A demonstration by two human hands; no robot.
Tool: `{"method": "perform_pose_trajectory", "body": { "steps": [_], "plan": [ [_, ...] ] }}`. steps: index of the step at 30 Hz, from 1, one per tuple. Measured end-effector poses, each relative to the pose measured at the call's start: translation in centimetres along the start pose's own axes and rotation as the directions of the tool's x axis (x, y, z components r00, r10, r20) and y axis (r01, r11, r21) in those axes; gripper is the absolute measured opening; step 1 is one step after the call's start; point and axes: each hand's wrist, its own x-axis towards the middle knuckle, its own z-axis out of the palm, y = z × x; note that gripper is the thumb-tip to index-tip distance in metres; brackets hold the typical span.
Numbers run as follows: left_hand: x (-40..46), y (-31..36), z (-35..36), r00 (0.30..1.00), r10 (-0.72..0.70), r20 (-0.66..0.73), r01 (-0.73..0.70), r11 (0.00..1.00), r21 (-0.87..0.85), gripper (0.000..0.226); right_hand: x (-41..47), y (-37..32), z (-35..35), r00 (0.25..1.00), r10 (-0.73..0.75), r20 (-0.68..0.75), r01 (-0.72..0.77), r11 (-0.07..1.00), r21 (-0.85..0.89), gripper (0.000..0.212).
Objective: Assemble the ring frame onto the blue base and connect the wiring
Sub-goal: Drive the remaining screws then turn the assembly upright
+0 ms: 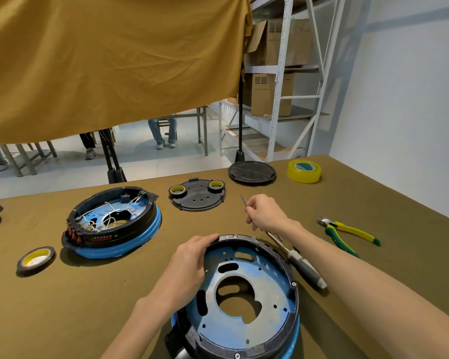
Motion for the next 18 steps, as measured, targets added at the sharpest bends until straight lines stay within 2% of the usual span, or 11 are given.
{"method": "perform_pose_trajectory", "body": {
  "steps": [3,6,9,13,18],
  "plan": [
    [0.0,-0.8,-0.5,0.999,-0.029,-0.028,0.03,0.999,0.018,0.05,0.0,1.5,-1.0,0.988,0.004,-0.154,-0.002,1.0,0.012,0.016],
    [0.0,-1.3,-1.0,0.997,-0.06,-0.052,0.06,0.998,0.001,0.049,-0.2,2.9,-2.0,0.98,0.005,-0.199,0.013,0.996,0.091,0.015],
    [0.1,-2.0,-1.8,0.994,-0.079,-0.081,0.077,0.997,-0.027,0.052,-0.8,4.1,-2.7,0.991,0.025,-0.133,-0.007,0.991,0.131,0.015],
    [0.8,-3.1,-3.2,0.984,-0.088,-0.153,0.083,0.996,-0.034,0.055,-2.1,5.3,-1.9,1.0,0.017,-0.008,-0.017,1.0,-0.013,0.017],
    [1.4,-4.0,-3.3,0.958,-0.197,-0.206,0.197,0.98,-0.022,0.05,-2.7,5.8,-1.0,0.998,0.048,0.028,-0.042,0.98,-0.193,0.016]
  ]
}}
